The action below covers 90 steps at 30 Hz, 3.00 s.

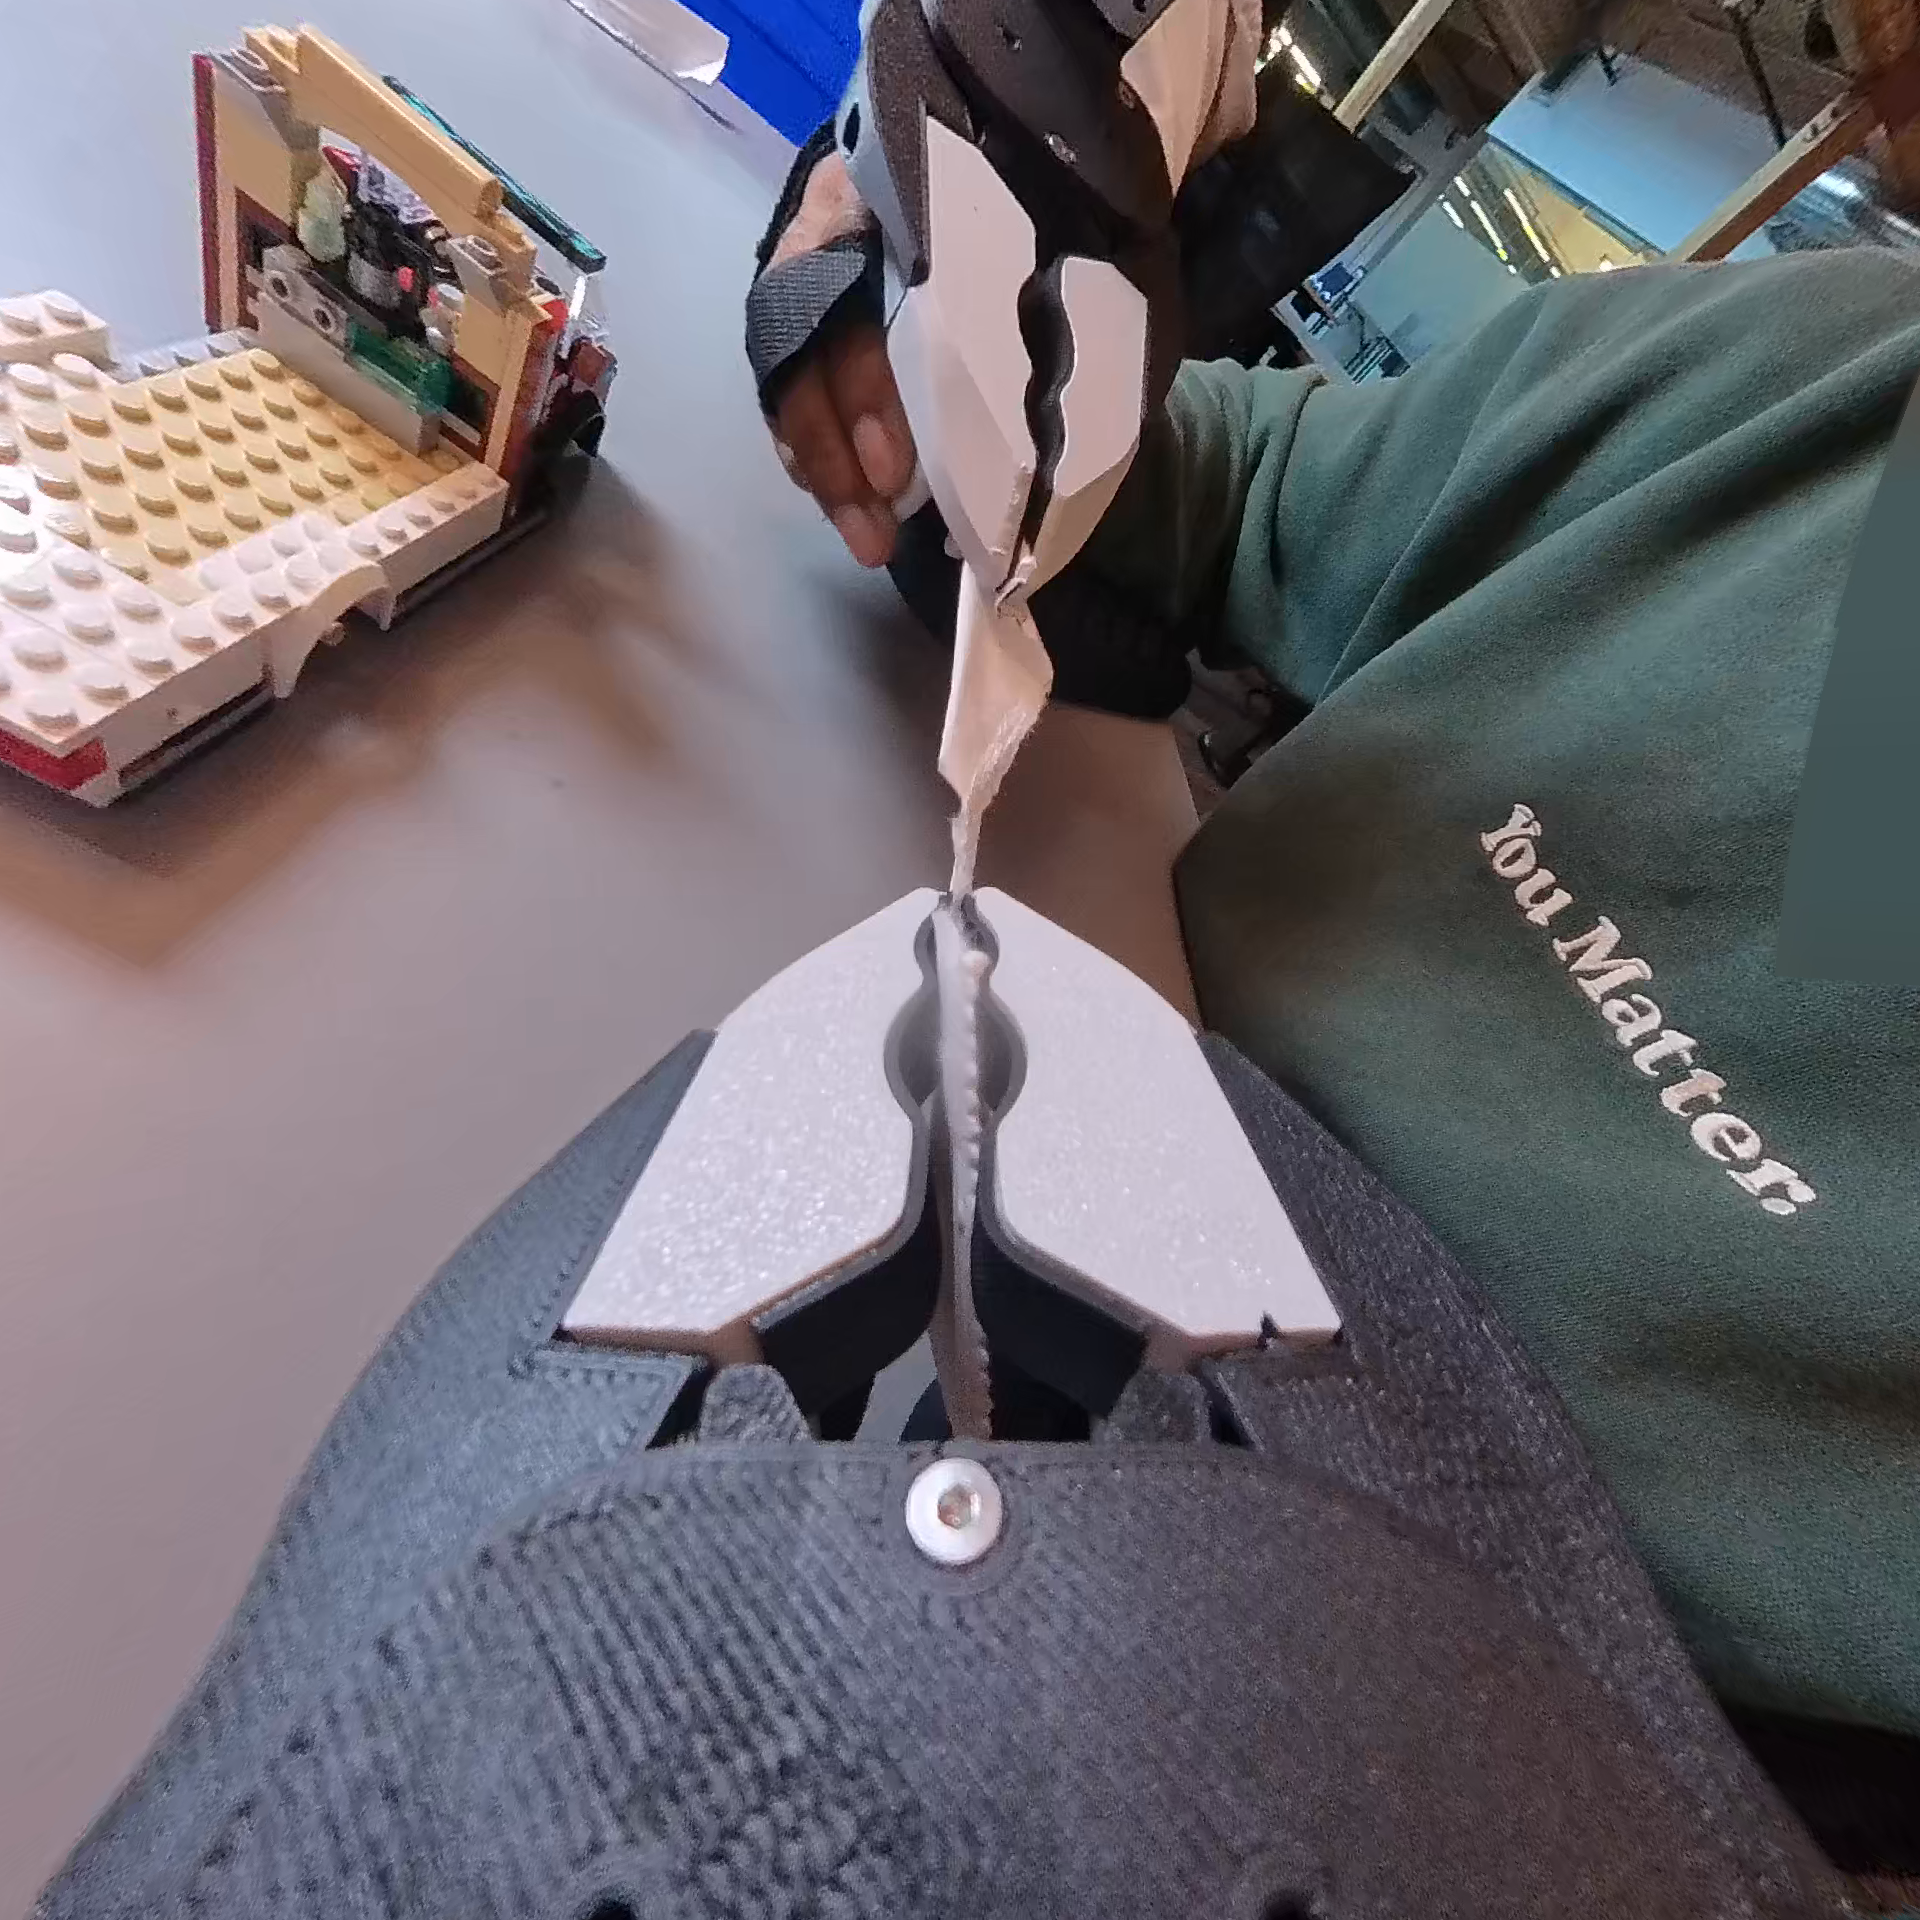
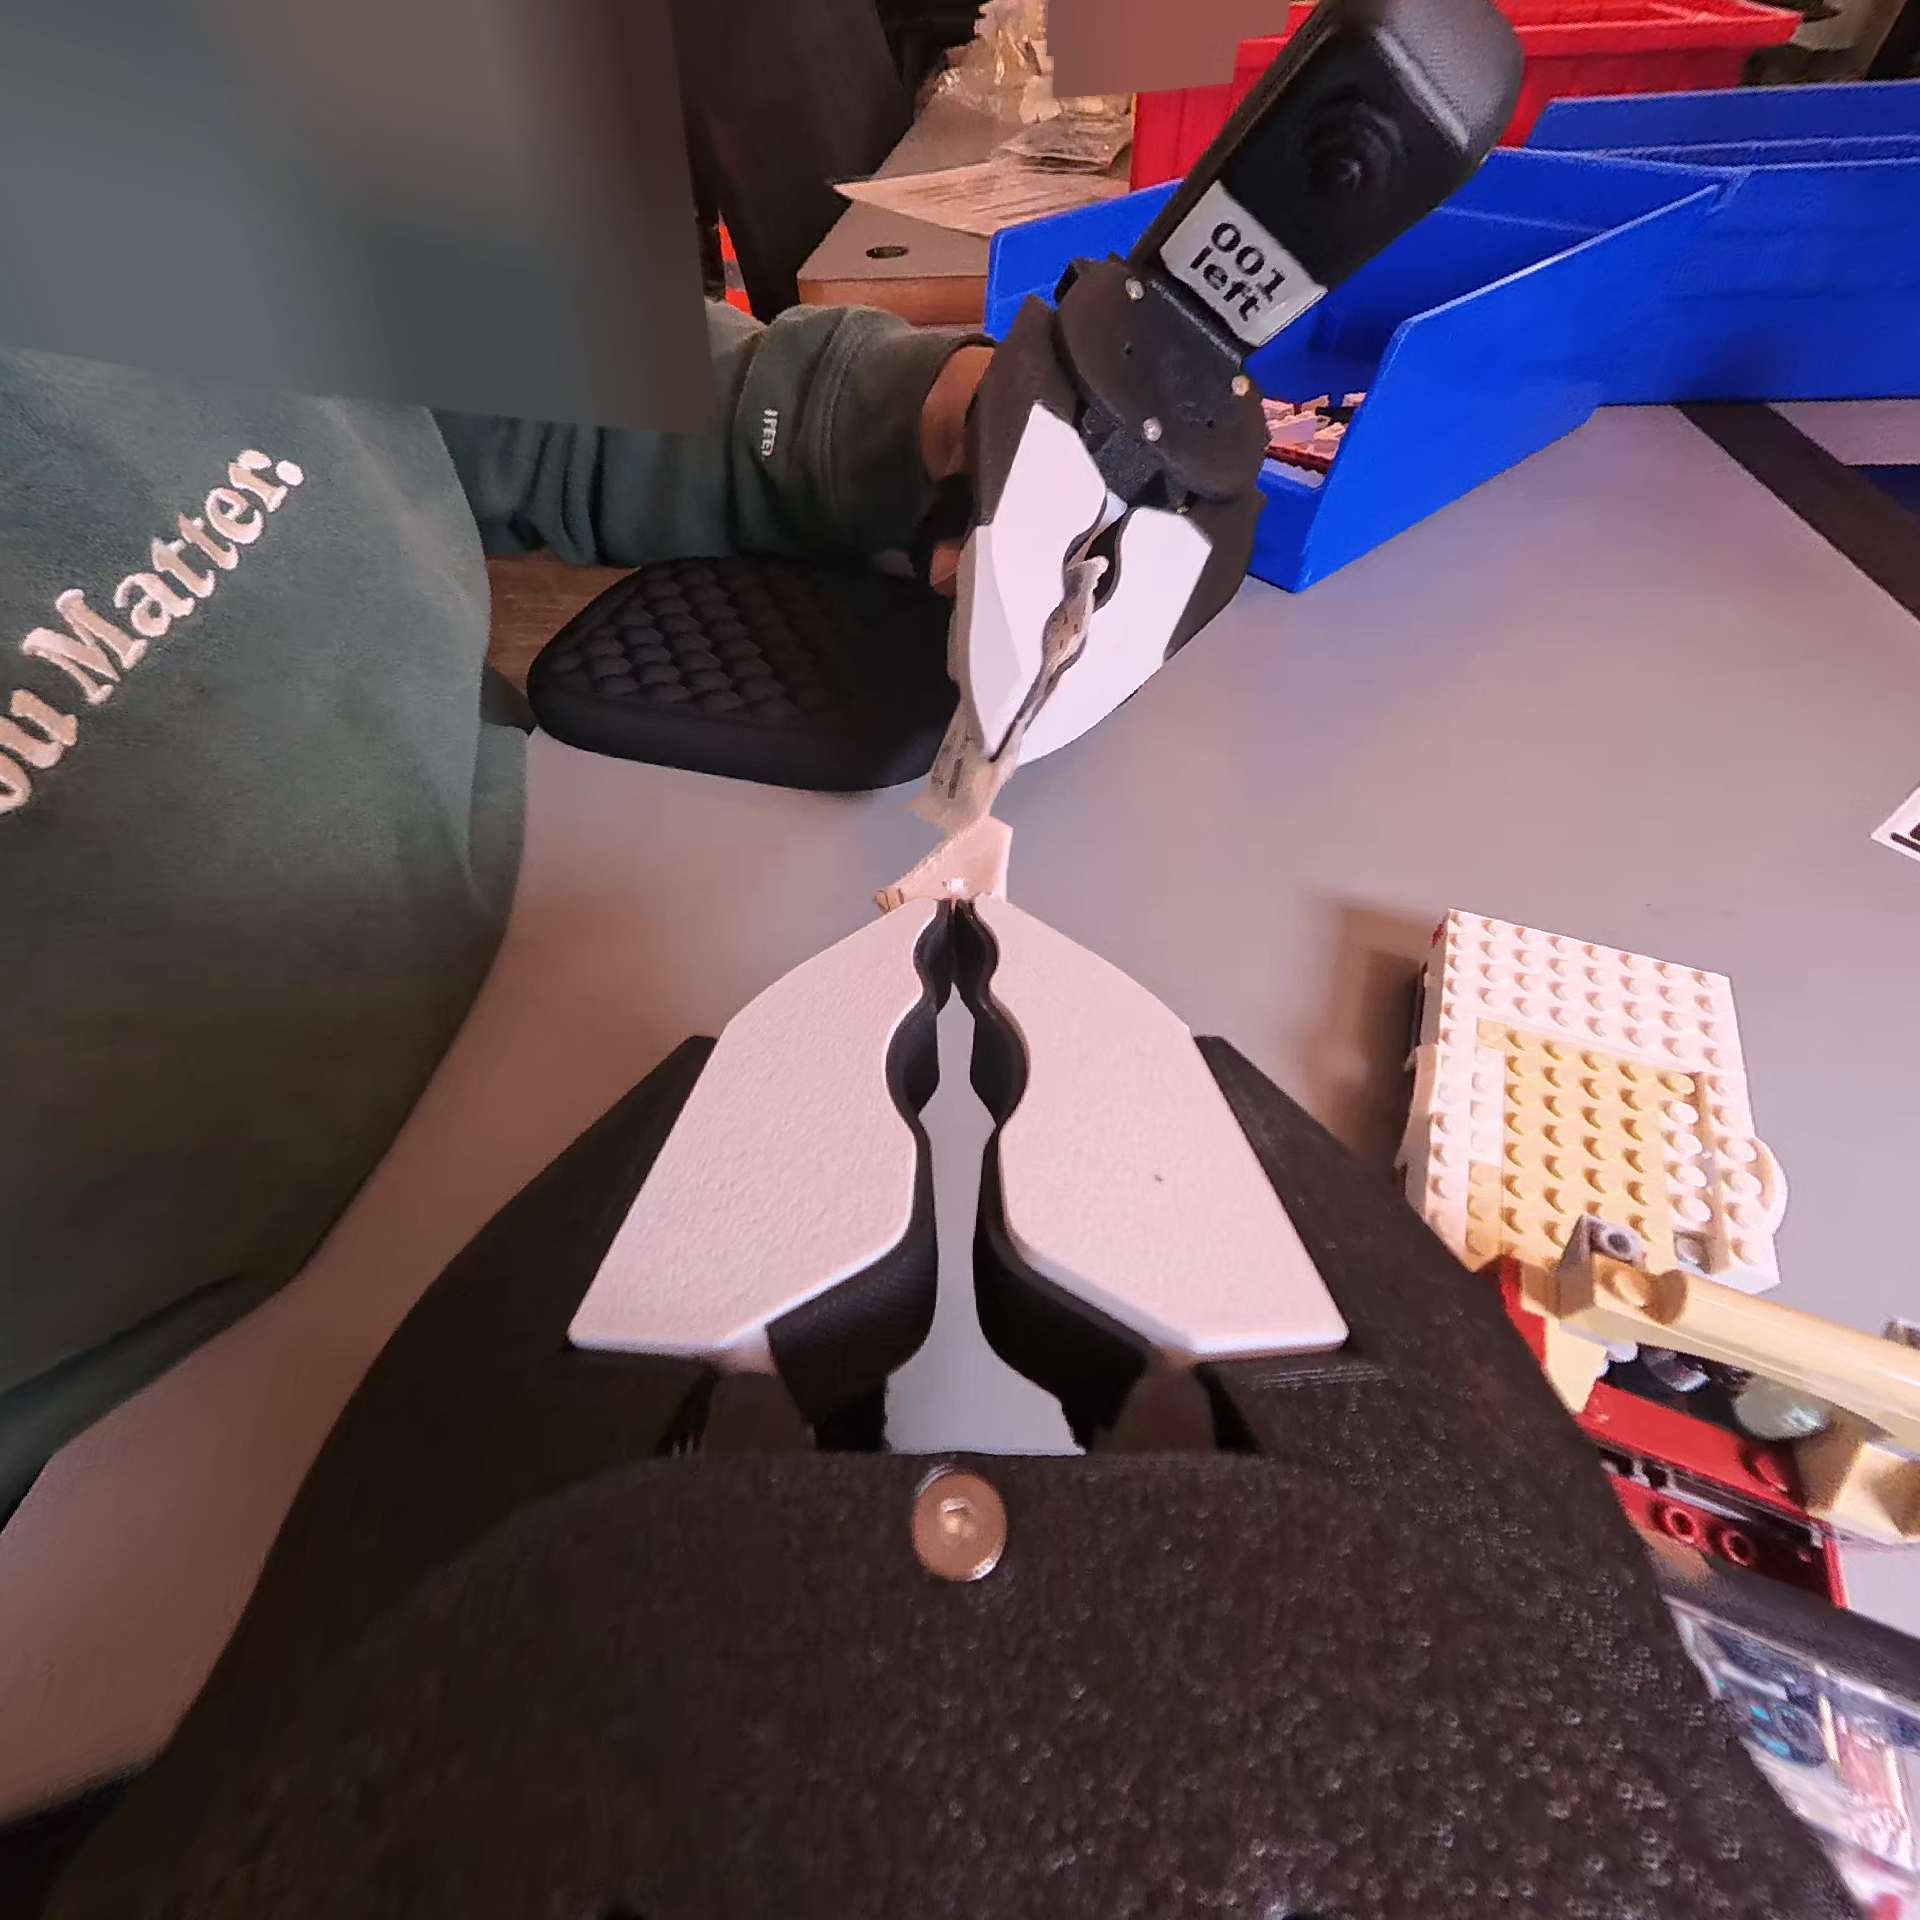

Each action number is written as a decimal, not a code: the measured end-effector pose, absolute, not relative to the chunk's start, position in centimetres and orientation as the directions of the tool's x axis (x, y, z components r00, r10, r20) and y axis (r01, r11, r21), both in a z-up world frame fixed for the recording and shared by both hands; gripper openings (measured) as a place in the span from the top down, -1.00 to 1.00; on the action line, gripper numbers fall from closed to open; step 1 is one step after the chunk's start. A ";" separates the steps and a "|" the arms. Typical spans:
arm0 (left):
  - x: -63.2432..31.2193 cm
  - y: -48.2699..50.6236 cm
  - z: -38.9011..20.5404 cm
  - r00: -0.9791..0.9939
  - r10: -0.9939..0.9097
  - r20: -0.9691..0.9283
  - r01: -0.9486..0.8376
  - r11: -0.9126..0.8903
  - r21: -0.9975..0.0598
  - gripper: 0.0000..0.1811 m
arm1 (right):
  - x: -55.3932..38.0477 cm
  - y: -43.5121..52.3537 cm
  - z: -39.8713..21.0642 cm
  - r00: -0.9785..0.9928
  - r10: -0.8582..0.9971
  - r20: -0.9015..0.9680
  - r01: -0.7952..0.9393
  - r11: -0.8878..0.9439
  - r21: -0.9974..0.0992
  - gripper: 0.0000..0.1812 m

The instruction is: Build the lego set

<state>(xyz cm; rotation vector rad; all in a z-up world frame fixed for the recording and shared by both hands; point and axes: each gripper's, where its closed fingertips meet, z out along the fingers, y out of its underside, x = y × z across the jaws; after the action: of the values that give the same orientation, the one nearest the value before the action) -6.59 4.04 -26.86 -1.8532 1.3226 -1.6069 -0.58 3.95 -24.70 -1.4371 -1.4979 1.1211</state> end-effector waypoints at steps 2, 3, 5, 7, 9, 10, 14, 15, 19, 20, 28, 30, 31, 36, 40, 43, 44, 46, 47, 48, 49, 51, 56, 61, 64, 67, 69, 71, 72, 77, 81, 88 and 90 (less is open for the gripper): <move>-6.7 4.1 -26.5 -0.086 -0.813 0.576 -0.401 -0.501 -0.767 0.99 | -0.4 3.7 -24.6 -0.085 0.996 -0.040 0.331 -0.009 -0.944 1.00; -6.7 4.0 -26.4 -0.090 -0.813 0.575 -0.400 -0.500 -0.768 0.99 | -0.3 3.5 -24.5 -0.093 0.995 -0.039 0.329 -0.006 -0.944 1.00; -6.6 3.9 -26.3 -0.095 -0.815 0.572 -0.401 -0.494 -0.771 0.99 | -0.1 3.3 -24.2 -0.105 0.994 -0.030 0.334 0.007 -0.942 1.00; -6.9 4.2 -26.4 -0.080 -0.820 0.567 -0.404 -0.494 -0.770 0.99 | 0.6 3.0 -23.6 -0.123 0.992 -0.032 0.322 0.010 -0.947 1.00; -7.9 5.3 -26.8 -0.034 -0.825 0.565 -0.388 -0.510 -0.768 0.99 | 2.5 3.4 -21.3 -0.118 0.991 -0.059 0.223 -0.031 -0.974 1.00; -7.9 5.5 -26.3 -0.043 -0.818 0.573 -0.363 -0.522 -0.772 1.00 | 3.4 4.1 -20.4 -0.088 0.994 -0.058 0.183 -0.042 -0.982 1.00; -6.5 5.1 -25.2 -0.070 -0.845 0.531 -0.327 -0.483 -0.812 0.99 | 3.8 5.9 -20.9 0.000 0.996 -0.089 0.175 -0.088 -0.981 1.00; -6.4 5.0 -25.1 -0.075 -0.843 0.533 -0.314 -0.487 -0.815 0.99 | 3.9 6.2 -21.0 0.008 0.994 -0.108 0.165 -0.107 -0.980 1.00; -6.2 5.2 -25.2 -0.065 -0.849 0.525 -0.278 -0.490 -0.826 1.00 | 5.1 8.8 -20.4 0.125 0.984 -0.126 0.108 -0.140 -0.984 1.00; -6.1 5.2 -25.0 -0.069 -0.851 0.520 -0.268 -0.487 -0.832 1.00 | 5.7 9.6 -20.2 0.169 0.978 -0.124 0.101 -0.142 -0.985 1.00; -6.3 6.5 -25.2 -0.030 -0.821 0.569 -0.203 -0.553 -0.808 1.00 | 24.2 19.8 -16.4 0.813 0.556 -0.172 -0.073 -0.196 -0.978 0.99; -6.3 6.7 -25.3 -0.024 -0.812 0.583 -0.199 -0.567 -0.799 1.00 | 31.5 21.2 -17.8 0.907 0.357 -0.225 -0.113 -0.307 -0.945 0.99; -6.3 6.7 -25.4 -0.023 -0.810 0.586 -0.202 -0.570 -0.796 1.00 | 34.8 21.4 -19.0 0.930 0.282 -0.235 -0.117 -0.379 -0.918 0.99; -5.9 6.8 -26.1 -0.012 -0.796 0.606 -0.222 -0.588 -0.778 1.00 | 45.8 18.9 -24.4 0.954 0.182 -0.239 -0.006 -0.784 -0.621 0.99; -5.5 7.1 -26.5 -0.006 -0.785 0.620 -0.221 -0.604 -0.766 1.00 | 48.7 16.7 -26.3 0.936 0.249 -0.250 0.148 -0.919 -0.365 0.99; -5.3 7.2 -26.8 0.004 -0.783 0.622 -0.229 -0.606 -0.762 0.99 | 49.7 17.1 -28.6 0.935 0.250 -0.252 0.188 -0.951 -0.245 0.98; -5.3 7.3 -26.9 0.010 -0.784 0.621 -0.229 -0.606 -0.762 1.00 | 49.6 17.5 -29.4 0.932 0.249 -0.263 0.192 -0.955 -0.225 0.97; -5.3 7.4 -26.9 0.022 -0.785 0.619 -0.226 -0.607 -0.762 1.00 | 49.3 18.3 -31.0 0.925 0.256 -0.279 0.206 -0.958 -0.198 0.92; -5.3 7.5 -26.9 0.027 -0.784 0.620 -0.222 -0.609 -0.761 1.00 | 49.1 18.7 -31.6 0.924 0.266 -0.276 0.218 -0.957 -0.193 0.90; -5.4 7.6 -26.9 0.030 -0.783 0.622 -0.218 -0.612 -0.760 1.00 | 48.9 19.0 -32.0 0.920 0.277 -0.278 0.229 -0.954 -0.192 0.88; -5.4 7.6 -27.0 0.032 -0.780 0.625 -0.215 -0.616 -0.758 1.00 | 48.5 19.4 -32.3 0.916 0.287 -0.281 0.238 -0.951 -0.195 0.86; -5.4 7.7 -27.0 0.033 -0.776 0.630 -0.213 -0.621 -0.754 0.99 | 48.0 20.0 -32.6 0.908 0.311 -0.279 0.258 -0.942 -0.213 0.84; -5.3 7.6 -26.9 0.017 -0.775 0.632 -0.214 -0.620 -0.754 0.99 | 47.4 21.6 -31.0 0.904 0.375 -0.206 0.303 -0.902 -0.308 0.67; -5.3 7.5 -26.4 0.000 -0.793 0.609 -0.194 -0.597 -0.778 0.99 | 46.0 23.0 -27.2 0.898 0.437 -0.058 0.369 -0.817 -0.443 0.45; -5.3 7.3 -25.9 -0.016 -0.813 0.582 -0.174 -0.571 -0.802 1.00 | 41.9 23.5 -24.1 0.863 0.505 -0.008 0.406 -0.704 -0.583 0.45; -5.3 7.2 -25.9 -0.008 -0.830 0.558 -0.175 -0.548 -0.818 1.00 | 33.4 22.2 -21.0 0.766 0.642 0.037 0.464 -0.511 -0.724 0.46; -5.3 7.0 -25.8 -0.017 -0.840 0.543 -0.179 -0.532 -0.828 1.00 | 25.8 19.5 -19.9 0.645 0.763 0.033 0.485 -0.375 -0.790 0.48; -5.2 6.6 -25.7 -0.024 -0.862 0.507 -0.182 -0.495 -0.850 1.00 | 18.0 15.5 -20.0 0.485 0.874 0.028 0.509 -0.256 -0.822 0.49; -5.2 6.4 -25.5 -0.031 -0.877 0.479 -0.181 -0.466 -0.866 1.00 | 14.2 13.2 -20.4 0.397 0.918 0.025 0.520 -0.202 -0.830 0.50; -4.7 5.0 -24.4 -0.062 -0.932 0.358 -0.161 -0.345 -0.925 1.00 | 0.3 5.1 -24.9 0.108 0.993 -0.042 0.528 -0.093 -0.844 0.51; -4.6 4.6 -23.4 -0.057 -0.943 0.327 -0.120 -0.319 -0.940 1.00 | -4.6 4.0 -27.2 0.081 0.993 -0.084 0.512 -0.114 -0.851 0.79; -6.3 6.7 -23.6 0.036 -0.953 0.301 -0.123 -0.303 -0.945 0.76 | -4.9 5.6 -26.1 0.165 0.949 -0.268 0.383 -0.312 -0.870 0.96; -6.9 7.1 -24.0 0.030 -0.945 0.327 -0.139 -0.328 -0.935 0.74 | -4.6 6.2 -25.5 0.182 0.932 -0.314 0.332 -0.359 -0.872 0.96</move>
<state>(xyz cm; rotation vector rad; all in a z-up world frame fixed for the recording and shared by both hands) -6.95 7.05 -23.99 -1.5671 1.1327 -1.3765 -4.61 6.23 -25.51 -1.8062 -1.1906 1.1686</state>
